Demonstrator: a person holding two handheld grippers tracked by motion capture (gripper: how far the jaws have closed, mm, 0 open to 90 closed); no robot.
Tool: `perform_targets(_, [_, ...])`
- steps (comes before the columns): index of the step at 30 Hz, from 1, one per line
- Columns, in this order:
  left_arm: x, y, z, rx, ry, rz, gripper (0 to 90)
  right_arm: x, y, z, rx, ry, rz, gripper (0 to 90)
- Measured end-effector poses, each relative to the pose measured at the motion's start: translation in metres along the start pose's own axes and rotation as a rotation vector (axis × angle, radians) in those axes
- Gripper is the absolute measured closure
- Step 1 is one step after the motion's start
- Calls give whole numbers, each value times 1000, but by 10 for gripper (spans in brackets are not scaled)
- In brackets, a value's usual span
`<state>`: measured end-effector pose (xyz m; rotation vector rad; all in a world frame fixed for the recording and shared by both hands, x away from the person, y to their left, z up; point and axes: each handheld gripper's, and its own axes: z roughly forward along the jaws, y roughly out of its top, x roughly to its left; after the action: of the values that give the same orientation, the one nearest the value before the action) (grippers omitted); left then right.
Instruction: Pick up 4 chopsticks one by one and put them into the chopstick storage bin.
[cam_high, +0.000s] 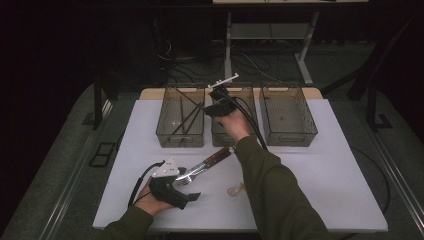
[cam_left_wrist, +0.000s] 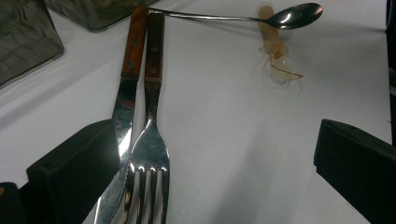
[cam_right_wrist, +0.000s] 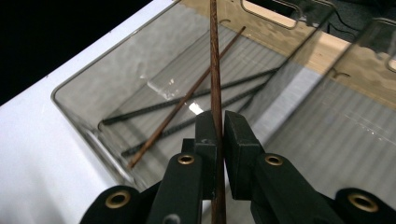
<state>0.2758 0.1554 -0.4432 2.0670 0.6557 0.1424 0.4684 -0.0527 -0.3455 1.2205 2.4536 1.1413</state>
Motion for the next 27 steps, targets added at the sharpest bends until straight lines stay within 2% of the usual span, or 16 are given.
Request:
perform_targets(10, [1, 0, 1, -6, -11, 5, 0, 14, 20, 39, 34, -18, 17, 841])
perform_targets(12, [1, 1, 1, -8, -12, 4, 0, 16, 23, 45, 49, -42, 24, 841])
perform_targets(14, [1, 1, 0, -9, -15, 8, 0, 17, 25, 51, 52, -44, 34, 841])
perform_targets(17, [1, 1, 1, -11, -17, 5, 0, 21, 26, 58, 65, -70, 33, 839])
perform_targets(19, [1, 1, 1, -9, -17, 7, 0, 23, 26, 61, 58, -66, 41, 833])
perform_targets(20, [1, 1, 1, -9, -18, 7, 0, 24, 26, 61, 54, -67, 39, 822])
perform_targets(21, [1, 1, 1, -11, -19, 8, 0, 25, 26, 62, 45, -64, 30, 760])
perform_targets(24, [2, 1, 1, -12, -19, 6, 0, 27, 26, 60, 31, -60, 17, 689])
perform_targets(27, [2, 1, 1, -11, -18, 8, 0, 26, 26, 56, 28, -31, 8, 612])
